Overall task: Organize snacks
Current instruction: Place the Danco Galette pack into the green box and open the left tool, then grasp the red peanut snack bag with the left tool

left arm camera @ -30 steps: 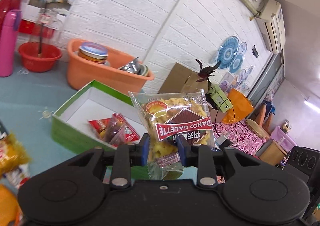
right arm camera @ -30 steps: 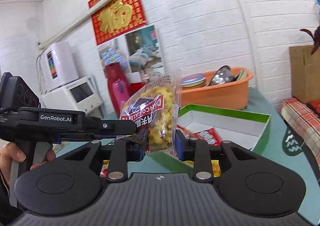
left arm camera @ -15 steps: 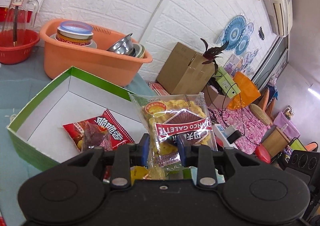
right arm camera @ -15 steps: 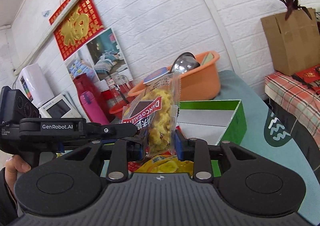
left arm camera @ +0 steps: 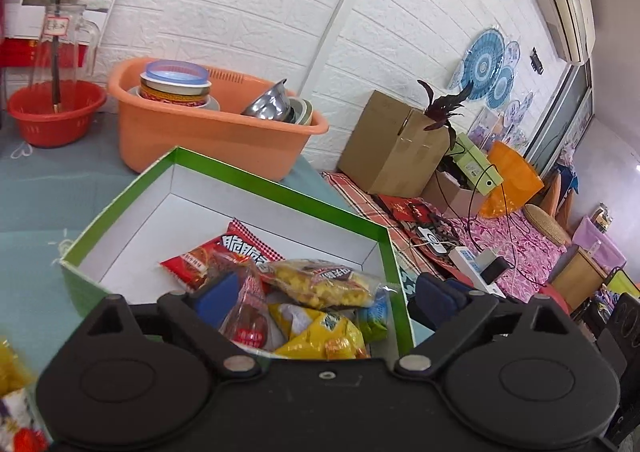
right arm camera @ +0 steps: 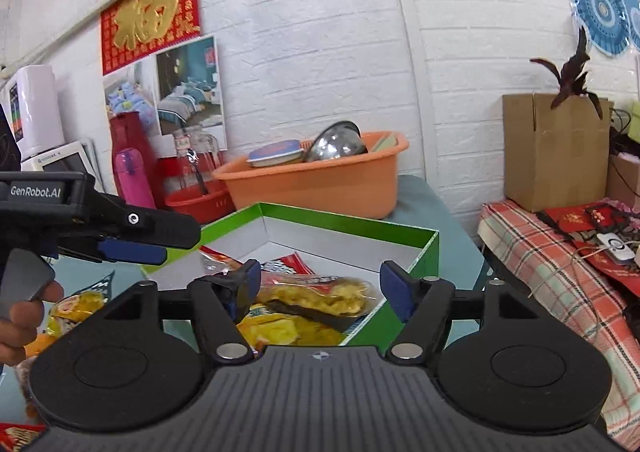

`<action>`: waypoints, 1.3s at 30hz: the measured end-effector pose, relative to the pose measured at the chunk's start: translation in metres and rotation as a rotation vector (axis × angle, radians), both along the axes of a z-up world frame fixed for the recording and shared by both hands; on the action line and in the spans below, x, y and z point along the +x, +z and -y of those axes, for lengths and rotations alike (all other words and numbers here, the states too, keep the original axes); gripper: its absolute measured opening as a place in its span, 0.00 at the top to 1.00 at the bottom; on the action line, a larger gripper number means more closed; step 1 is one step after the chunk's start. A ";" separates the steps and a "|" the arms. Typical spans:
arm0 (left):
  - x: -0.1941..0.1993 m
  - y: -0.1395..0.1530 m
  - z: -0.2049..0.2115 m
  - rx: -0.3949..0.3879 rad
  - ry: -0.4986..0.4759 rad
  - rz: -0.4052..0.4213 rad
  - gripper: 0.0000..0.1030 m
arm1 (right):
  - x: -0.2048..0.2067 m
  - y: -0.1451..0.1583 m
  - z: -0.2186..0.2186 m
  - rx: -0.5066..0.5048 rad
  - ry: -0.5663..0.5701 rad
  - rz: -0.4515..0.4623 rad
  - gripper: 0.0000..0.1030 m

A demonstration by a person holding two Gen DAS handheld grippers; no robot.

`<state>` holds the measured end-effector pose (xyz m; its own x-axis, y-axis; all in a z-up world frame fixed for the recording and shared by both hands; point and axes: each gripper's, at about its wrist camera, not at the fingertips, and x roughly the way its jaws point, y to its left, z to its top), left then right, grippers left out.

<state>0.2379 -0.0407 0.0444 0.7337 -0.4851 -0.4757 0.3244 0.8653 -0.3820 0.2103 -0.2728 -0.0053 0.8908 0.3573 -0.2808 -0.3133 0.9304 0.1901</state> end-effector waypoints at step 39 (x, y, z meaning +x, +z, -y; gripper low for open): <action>-0.185 -0.082 -0.100 -0.141 0.052 -0.194 0.29 | -0.161 -0.046 -0.114 0.104 0.301 -0.368 0.00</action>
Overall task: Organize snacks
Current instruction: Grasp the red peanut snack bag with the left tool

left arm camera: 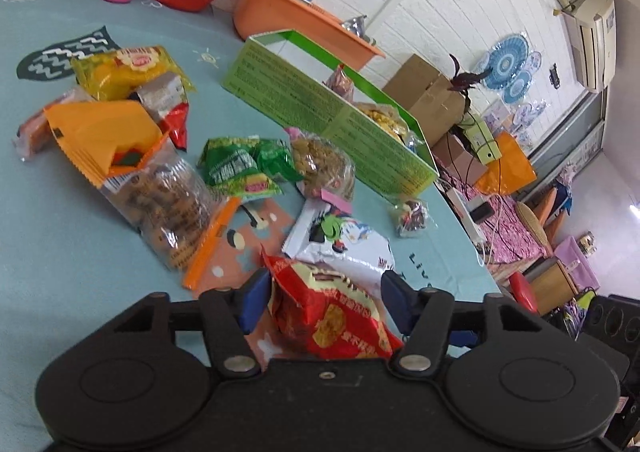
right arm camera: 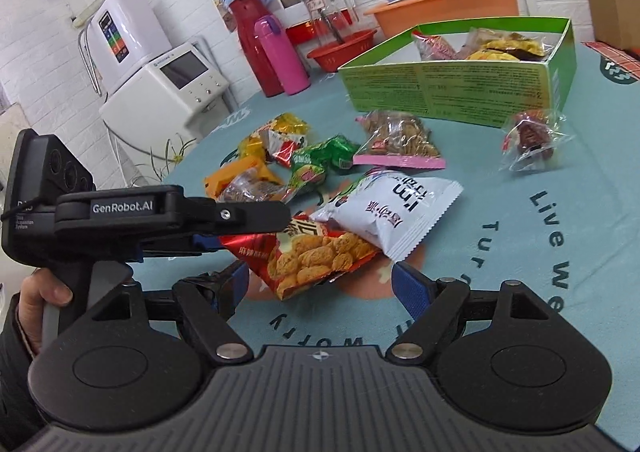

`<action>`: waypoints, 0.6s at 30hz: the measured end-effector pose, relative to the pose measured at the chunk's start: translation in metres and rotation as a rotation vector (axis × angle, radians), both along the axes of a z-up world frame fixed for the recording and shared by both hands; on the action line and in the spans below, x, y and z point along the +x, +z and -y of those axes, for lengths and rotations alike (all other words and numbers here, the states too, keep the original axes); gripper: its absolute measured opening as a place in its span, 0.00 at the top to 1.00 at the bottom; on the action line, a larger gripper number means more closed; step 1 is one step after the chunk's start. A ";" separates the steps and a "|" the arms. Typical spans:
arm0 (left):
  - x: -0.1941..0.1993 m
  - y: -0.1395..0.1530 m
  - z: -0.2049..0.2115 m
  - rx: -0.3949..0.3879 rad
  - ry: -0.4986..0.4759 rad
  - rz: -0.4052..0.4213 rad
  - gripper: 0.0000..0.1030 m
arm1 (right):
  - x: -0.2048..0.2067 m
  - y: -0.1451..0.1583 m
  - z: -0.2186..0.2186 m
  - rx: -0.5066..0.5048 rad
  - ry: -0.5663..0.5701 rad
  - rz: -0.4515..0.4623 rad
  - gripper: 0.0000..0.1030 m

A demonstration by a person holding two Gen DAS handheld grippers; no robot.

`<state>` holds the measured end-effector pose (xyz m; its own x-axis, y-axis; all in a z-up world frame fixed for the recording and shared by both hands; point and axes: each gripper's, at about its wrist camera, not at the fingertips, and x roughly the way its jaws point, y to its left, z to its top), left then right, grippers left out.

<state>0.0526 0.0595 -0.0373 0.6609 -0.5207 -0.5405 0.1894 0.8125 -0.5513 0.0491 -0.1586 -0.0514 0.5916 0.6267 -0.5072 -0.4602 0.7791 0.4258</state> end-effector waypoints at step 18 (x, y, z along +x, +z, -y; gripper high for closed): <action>0.001 -0.009 -0.007 -0.049 -0.006 -0.029 0.37 | 0.019 -0.017 -0.003 0.074 0.014 -0.041 0.11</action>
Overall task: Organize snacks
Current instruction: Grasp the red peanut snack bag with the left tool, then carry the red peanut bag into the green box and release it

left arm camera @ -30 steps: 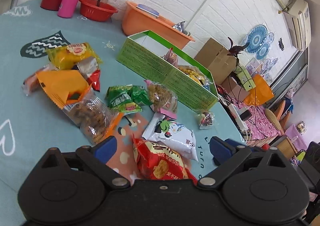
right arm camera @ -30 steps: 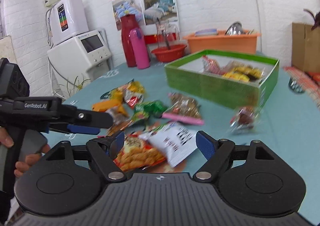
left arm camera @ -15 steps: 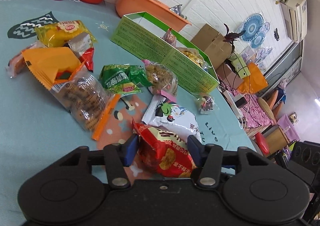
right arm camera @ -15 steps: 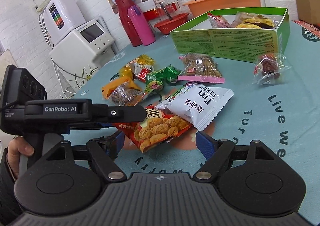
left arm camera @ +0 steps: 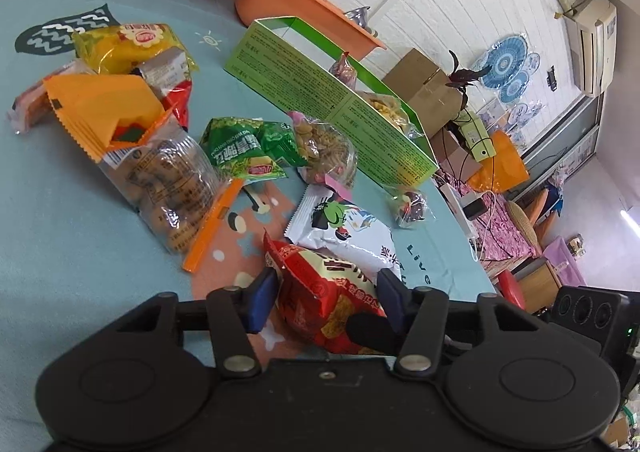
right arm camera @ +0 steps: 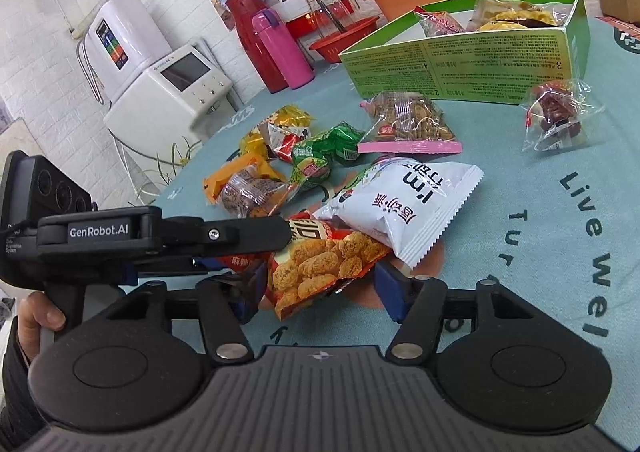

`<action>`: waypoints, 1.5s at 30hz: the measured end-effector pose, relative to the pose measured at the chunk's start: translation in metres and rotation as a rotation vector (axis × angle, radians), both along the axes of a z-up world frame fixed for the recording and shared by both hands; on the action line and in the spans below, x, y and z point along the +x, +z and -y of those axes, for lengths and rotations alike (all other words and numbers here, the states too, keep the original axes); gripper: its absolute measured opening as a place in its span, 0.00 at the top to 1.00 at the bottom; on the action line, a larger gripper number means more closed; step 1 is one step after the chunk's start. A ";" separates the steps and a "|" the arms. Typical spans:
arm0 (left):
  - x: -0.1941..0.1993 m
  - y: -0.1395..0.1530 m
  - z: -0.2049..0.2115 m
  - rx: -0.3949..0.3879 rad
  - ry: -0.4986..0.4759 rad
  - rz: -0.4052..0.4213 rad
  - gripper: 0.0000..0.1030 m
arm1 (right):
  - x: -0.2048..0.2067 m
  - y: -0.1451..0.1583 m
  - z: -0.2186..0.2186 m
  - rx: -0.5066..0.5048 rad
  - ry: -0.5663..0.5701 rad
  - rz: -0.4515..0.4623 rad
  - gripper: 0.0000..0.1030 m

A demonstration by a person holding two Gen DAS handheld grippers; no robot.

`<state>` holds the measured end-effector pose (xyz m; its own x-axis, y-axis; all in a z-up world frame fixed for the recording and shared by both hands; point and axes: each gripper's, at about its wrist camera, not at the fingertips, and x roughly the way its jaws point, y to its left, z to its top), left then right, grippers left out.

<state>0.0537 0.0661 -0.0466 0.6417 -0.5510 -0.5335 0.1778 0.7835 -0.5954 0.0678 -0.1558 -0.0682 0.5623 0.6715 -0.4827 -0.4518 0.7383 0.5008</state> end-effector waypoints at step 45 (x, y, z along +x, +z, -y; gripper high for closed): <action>0.218 0.068 0.000 -0.001 0.002 0.217 0.46 | 0.205 0.069 -0.019 -0.182 -0.111 0.362 0.42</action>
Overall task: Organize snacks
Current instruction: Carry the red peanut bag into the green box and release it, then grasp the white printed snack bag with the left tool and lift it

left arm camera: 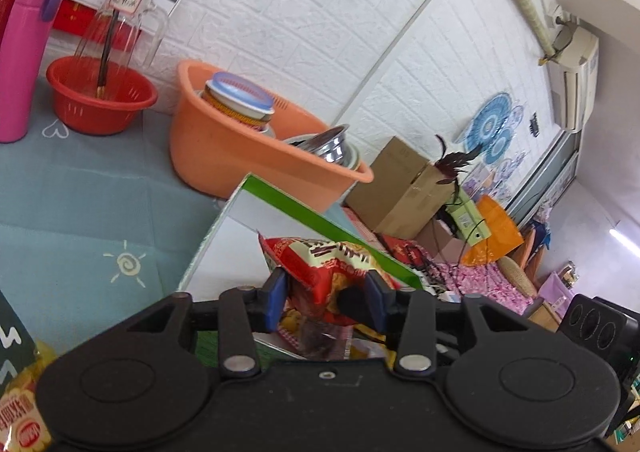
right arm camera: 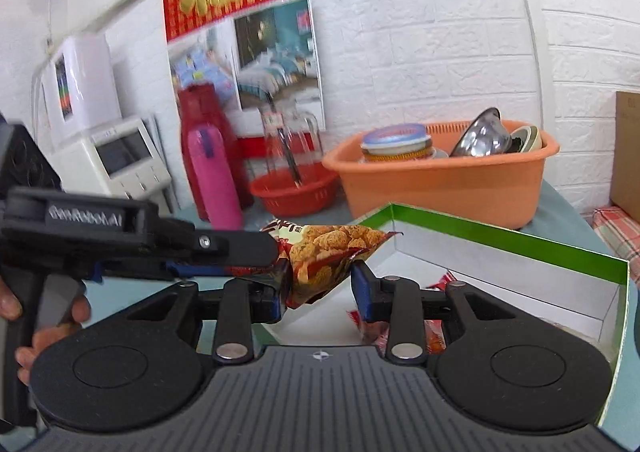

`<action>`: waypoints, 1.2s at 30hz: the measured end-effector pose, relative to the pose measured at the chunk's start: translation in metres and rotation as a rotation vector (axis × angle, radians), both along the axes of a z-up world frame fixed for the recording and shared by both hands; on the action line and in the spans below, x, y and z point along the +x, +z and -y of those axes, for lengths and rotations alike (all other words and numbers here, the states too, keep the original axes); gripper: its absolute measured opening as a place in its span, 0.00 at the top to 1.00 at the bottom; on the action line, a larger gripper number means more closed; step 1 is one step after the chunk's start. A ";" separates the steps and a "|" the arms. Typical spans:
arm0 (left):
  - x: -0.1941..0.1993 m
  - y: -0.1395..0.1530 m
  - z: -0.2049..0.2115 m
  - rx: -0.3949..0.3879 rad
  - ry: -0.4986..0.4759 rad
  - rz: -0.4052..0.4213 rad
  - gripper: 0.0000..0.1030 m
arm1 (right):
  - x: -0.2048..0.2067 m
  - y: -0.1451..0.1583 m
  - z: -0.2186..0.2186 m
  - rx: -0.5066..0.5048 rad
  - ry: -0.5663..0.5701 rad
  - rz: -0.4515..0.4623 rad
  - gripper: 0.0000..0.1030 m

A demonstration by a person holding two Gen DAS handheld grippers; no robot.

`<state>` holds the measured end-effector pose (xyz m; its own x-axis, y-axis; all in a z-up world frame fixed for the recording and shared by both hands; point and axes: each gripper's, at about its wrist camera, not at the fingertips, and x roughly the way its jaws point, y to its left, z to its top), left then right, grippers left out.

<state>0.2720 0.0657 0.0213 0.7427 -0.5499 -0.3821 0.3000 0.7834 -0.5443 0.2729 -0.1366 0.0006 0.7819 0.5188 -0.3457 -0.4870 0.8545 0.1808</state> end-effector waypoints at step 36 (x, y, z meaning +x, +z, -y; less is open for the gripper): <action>-0.208 -0.028 0.027 0.016 -0.039 -0.115 0.00 | -0.202 -0.017 0.068 0.033 -0.098 -0.099 0.00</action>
<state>0.0644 0.0384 -0.0063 0.6719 -0.5707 -0.4722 0.2667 0.7811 -0.5646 0.0707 -0.2045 -0.0159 0.7925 0.4537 -0.4075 -0.3799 0.8900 0.2520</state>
